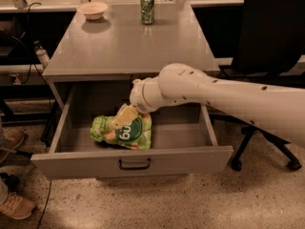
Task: Pick green rice chip bag from top drawer and place on counter
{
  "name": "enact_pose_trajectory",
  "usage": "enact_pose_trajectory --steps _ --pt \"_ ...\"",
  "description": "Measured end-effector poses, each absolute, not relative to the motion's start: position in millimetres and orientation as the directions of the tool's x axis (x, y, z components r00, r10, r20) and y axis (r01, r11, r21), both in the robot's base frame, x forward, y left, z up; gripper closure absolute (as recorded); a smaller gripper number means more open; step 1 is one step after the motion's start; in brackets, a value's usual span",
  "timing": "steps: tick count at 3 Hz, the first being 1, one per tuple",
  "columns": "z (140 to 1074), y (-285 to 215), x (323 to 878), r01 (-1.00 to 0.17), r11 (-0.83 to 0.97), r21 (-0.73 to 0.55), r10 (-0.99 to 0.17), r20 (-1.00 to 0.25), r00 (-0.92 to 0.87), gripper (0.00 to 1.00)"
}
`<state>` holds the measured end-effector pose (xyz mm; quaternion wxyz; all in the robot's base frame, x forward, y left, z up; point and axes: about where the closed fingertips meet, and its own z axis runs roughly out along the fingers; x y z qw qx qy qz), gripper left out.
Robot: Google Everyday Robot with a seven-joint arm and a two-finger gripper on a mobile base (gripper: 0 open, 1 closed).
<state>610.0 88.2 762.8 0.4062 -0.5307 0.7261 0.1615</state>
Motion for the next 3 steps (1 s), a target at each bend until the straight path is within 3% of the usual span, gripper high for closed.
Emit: enact_pose_trajectory --steps 3 --pt "737 135 615 -0.927 0.303 -0.222 -0.734 -0.674 -0.079 0.00"
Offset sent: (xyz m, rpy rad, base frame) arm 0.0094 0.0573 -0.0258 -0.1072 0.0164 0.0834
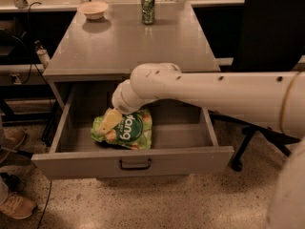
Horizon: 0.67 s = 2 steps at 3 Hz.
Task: Pick green rice chip bag from top drawer and place on counter
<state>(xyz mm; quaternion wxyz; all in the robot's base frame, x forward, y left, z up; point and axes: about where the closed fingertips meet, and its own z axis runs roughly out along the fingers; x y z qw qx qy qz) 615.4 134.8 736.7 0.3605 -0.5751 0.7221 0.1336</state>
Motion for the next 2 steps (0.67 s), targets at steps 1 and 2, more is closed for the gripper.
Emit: enact_pose_trajectory --steps 1,2 --pt "715 149 624 -0.930 0.296 -0.219 -0.773 -0.627 -0.098 0.00" --pt "701 152 625 -0.934 0.299 -0.197 -0.774 -0.622 -0.117 0.00"
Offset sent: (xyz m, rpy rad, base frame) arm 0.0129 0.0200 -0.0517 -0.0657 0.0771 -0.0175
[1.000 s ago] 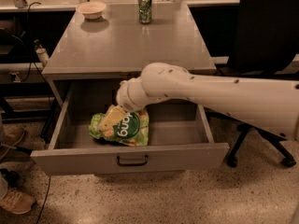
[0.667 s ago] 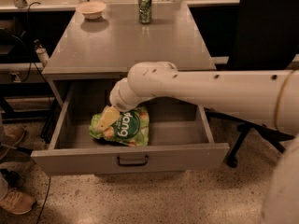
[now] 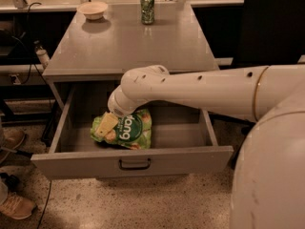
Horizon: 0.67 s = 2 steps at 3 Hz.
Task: Pick green rice chip bag from top drawer and place on counter
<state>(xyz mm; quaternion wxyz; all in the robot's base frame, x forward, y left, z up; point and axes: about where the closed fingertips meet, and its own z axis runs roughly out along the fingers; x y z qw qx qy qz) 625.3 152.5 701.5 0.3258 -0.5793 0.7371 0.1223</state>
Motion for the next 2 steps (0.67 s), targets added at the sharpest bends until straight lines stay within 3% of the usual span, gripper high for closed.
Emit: enact_pose_trajectory --steps 2 --pt "662 152 621 -0.943 0.315 -0.104 -0.722 -0.671 -0.167 0.00"
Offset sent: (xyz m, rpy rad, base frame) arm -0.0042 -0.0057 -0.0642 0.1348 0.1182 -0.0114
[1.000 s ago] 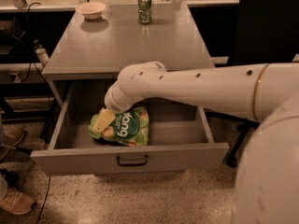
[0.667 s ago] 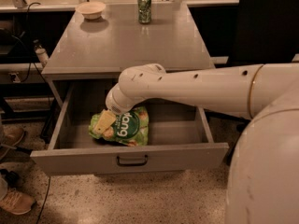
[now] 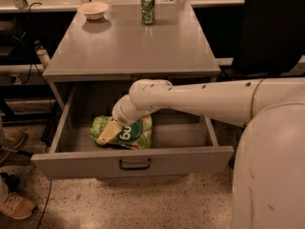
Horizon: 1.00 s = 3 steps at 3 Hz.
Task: Pick green rice chip bag from top drawer and place on counter
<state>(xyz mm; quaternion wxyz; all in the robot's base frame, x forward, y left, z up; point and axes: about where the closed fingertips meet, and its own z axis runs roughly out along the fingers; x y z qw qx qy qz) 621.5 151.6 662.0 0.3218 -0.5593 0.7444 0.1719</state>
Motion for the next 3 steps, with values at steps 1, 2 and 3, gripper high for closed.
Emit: enact_pose_trajectory --steps 1,2,3 --pt "647 149 622 -0.943 0.326 -0.070 -0.698 -0.691 -0.190 0.00" --pt "637 142 623 -0.938 0.344 -0.043 -0.666 -0.716 -0.212 0.18" --pt "639 129 625 -0.930 0.367 -0.035 -0.631 -0.744 -0.221 0.41"
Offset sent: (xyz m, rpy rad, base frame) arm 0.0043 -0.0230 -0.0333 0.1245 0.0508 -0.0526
